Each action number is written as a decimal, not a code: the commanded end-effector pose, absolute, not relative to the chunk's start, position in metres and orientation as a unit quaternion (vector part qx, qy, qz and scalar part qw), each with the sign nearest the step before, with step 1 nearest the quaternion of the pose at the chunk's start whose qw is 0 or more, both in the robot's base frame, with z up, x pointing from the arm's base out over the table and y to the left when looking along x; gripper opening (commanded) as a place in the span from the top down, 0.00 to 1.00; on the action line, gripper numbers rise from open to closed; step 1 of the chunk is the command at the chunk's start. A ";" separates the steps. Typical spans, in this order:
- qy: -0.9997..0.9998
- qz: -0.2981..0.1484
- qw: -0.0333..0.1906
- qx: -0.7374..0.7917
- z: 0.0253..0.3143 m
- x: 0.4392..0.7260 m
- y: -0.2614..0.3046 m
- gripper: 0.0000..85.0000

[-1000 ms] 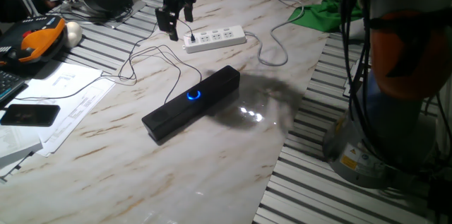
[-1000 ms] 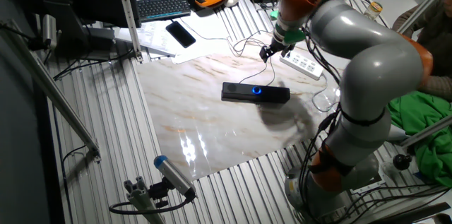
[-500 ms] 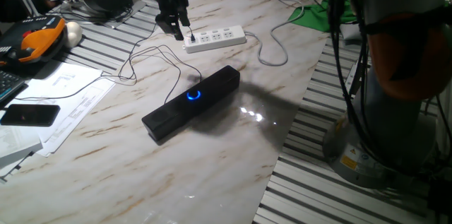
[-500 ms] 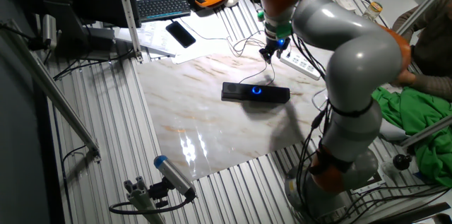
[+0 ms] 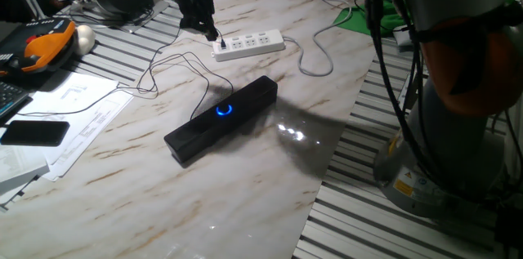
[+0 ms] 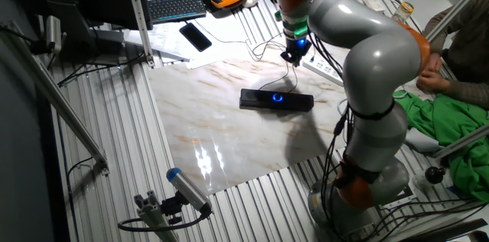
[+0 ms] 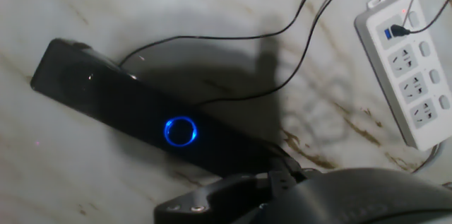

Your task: Turn the knob to decrease the volume of the speaker

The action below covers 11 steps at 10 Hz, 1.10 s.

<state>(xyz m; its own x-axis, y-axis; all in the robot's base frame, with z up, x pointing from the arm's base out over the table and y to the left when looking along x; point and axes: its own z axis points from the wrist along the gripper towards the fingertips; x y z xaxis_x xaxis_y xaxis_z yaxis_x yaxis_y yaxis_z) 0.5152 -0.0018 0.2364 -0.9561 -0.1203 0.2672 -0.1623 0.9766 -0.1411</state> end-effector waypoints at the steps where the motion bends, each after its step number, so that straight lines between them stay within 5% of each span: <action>1: -0.987 0.079 0.125 0.058 0.237 0.515 -0.003 1.00; 11: -0.995 0.009 0.085 0.044 0.239 0.516 -0.009 1.00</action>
